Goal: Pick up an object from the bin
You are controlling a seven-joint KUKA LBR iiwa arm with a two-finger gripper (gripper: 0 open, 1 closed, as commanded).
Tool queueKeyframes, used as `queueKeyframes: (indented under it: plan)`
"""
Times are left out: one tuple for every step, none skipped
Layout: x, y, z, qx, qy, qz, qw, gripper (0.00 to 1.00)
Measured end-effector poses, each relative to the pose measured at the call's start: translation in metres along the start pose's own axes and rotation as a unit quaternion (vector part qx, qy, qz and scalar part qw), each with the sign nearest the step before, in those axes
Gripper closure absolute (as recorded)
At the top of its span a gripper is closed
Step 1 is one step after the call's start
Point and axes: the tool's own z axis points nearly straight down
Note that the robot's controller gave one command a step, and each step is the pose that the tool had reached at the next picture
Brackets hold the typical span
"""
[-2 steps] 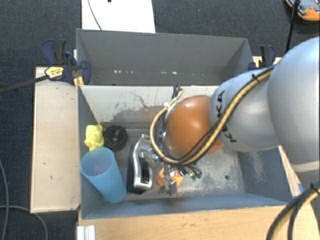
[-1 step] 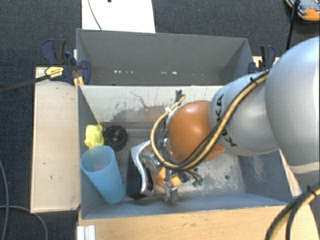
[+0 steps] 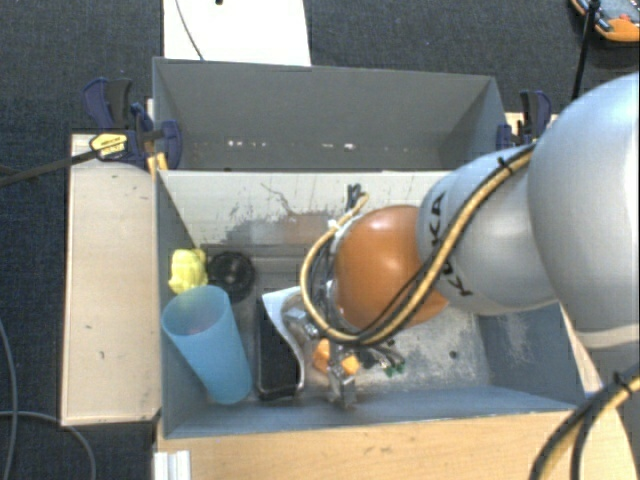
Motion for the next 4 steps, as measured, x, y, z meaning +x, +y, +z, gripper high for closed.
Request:
queueKeyframes:
  plan:
    - [0.003,-0.004,-0.008,-0.002,0.0019,0.047,0.9989,0.00]
    - [0.026,-0.049,-0.020,0.000,-0.0019,0.026,0.9997,1.00]
    - [0.026,-0.049,-0.020,0.000,-0.0018,0.027,0.9996,1.00]
    - [0.022,-0.061,-0.143,-0.002,0.0033,0.020,0.9998,1.00]
